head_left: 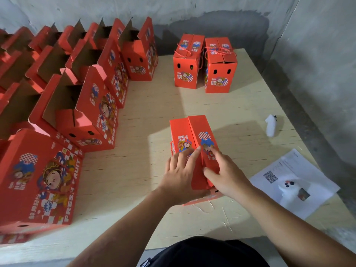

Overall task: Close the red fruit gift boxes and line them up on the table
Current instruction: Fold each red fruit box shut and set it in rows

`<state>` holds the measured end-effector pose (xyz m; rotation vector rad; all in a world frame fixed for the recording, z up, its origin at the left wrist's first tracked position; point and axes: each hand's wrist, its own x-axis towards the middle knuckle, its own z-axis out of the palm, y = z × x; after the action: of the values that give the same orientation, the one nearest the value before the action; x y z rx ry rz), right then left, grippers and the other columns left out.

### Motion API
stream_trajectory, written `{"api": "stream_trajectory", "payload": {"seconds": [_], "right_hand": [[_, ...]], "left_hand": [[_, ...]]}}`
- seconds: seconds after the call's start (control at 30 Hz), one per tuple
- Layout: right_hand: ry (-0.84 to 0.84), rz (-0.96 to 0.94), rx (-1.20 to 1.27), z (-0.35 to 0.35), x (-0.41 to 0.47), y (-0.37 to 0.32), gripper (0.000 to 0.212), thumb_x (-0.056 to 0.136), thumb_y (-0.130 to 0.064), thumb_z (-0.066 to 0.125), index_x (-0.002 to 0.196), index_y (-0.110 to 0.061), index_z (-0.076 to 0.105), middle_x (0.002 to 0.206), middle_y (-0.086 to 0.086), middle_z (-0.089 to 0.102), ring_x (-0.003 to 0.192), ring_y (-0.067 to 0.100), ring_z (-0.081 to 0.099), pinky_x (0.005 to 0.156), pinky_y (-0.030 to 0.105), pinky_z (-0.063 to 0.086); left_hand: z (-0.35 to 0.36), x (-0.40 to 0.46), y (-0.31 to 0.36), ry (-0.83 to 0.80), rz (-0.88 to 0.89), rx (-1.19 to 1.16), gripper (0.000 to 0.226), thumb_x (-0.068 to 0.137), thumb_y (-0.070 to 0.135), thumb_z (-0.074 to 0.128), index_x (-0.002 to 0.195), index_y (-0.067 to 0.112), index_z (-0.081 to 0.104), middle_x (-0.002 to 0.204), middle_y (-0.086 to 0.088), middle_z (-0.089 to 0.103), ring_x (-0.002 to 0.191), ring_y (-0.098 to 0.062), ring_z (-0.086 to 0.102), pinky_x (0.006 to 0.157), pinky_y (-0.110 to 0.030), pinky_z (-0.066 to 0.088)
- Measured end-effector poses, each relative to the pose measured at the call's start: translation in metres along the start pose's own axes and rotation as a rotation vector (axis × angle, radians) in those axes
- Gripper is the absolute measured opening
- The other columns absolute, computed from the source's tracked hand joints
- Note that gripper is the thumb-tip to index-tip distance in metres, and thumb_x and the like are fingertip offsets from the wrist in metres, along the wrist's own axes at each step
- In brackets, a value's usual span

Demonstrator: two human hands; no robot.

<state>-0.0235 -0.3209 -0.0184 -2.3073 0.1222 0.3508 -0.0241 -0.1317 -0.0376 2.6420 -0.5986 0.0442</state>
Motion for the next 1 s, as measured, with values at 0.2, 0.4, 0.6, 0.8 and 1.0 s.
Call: {"api": "stream_trajectory", "payload": {"seconds": [0.2,0.4,0.6,0.8,1.0], "right_hand": [[0.035,-0.072,0.071,-0.003,0.0,-0.002,0.066,0.095,-0.048,0.045,0.156,-0.05,0.021,0.156,-0.018,0.04,0.136,0.009,0.047,0.111,0.04,0.042],[-0.037,-0.08,-0.008,-0.007,0.002,-0.01,0.07,0.099,-0.04,0.045,0.154,-0.06,0.007,0.154,-0.016,0.031,0.125,0.011,0.05,0.1,0.037,0.045],[0.056,-0.022,0.091,-0.009,0.011,-0.024,0.069,0.09,-0.043,0.034,0.156,-0.052,0.016,0.156,-0.003,0.042,0.125,0.019,0.053,0.107,0.044,0.044],[0.056,0.03,0.108,0.002,0.009,-0.015,0.072,0.099,-0.041,0.051,0.158,-0.052,0.011,0.158,-0.005,0.033,0.133,0.008,0.045,0.102,0.033,0.038],[0.073,-0.013,0.109,0.001,0.02,-0.025,0.069,0.099,-0.03,0.043,0.156,-0.054,0.012,0.16,-0.011,0.026,0.134,0.012,0.045,0.101,0.031,0.035]], "left_hand": [[0.013,-0.014,-0.009,0.188,0.095,-0.169,0.086,0.089,0.067,0.063,0.154,0.017,0.037,0.144,-0.005,0.044,0.126,-0.027,0.045,0.107,-0.045,0.044],[0.02,-0.015,-0.015,0.259,0.177,-0.109,0.066,0.088,0.047,0.072,0.145,0.017,0.056,0.143,-0.007,0.05,0.127,-0.031,0.046,0.108,-0.045,0.044],[0.007,-0.008,-0.012,0.145,0.171,0.02,0.066,0.071,0.05,0.063,0.134,0.029,0.06,0.157,0.008,0.044,0.129,-0.032,0.046,0.109,-0.049,0.036],[-0.014,0.025,-0.028,0.037,0.492,0.161,0.069,0.076,0.069,0.061,0.119,0.016,0.067,0.119,0.001,0.065,0.128,-0.03,0.05,0.121,-0.044,0.025],[-0.025,0.057,-0.037,-0.081,0.592,0.123,0.044,0.096,0.054,0.06,0.106,0.012,0.07,0.103,-0.004,0.068,0.115,-0.031,0.056,0.116,-0.046,0.034]]}}
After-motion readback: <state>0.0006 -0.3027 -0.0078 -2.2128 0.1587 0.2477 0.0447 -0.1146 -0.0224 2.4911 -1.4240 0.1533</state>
